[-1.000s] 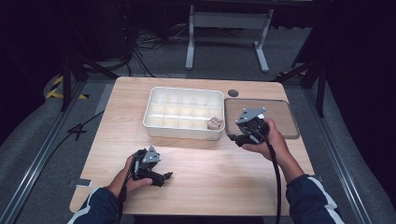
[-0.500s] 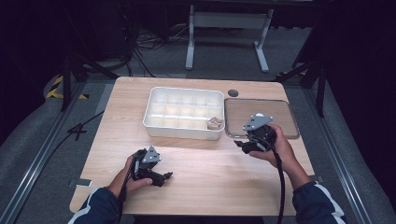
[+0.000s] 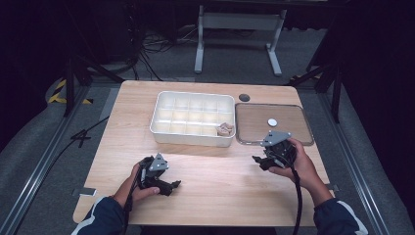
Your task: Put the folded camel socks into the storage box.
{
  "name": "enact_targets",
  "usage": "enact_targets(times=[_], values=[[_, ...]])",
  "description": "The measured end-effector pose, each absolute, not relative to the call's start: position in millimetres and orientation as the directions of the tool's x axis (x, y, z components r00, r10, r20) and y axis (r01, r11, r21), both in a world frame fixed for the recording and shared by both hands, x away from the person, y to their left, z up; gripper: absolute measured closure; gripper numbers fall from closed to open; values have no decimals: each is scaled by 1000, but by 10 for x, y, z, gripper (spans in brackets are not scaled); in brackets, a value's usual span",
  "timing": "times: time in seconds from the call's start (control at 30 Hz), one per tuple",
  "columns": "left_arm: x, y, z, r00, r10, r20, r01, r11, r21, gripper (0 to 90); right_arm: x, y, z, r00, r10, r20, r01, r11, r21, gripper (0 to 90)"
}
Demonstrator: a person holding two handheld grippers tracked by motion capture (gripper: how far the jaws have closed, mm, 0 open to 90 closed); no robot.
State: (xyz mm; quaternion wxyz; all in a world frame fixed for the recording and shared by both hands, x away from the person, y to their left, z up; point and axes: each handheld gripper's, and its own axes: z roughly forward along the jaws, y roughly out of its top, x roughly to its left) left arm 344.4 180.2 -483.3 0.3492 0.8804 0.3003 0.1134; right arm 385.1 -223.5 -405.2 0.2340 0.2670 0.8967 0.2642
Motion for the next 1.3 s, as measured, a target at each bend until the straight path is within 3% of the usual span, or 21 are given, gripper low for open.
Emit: enact_targets(times=[0.57, 1.3], values=[[3443, 1801, -4833, 794, 608, -10, 450, -575, 683, 109, 3638, -2503, -4264, -742, 608, -283, 362, 719, 593, 262], [3442, 1802, -4833, 793, 609, -9, 449, -576, 683, 109, 3390, -3010, -4577, -707, 685, -177, 423, 610, 671, 262]])
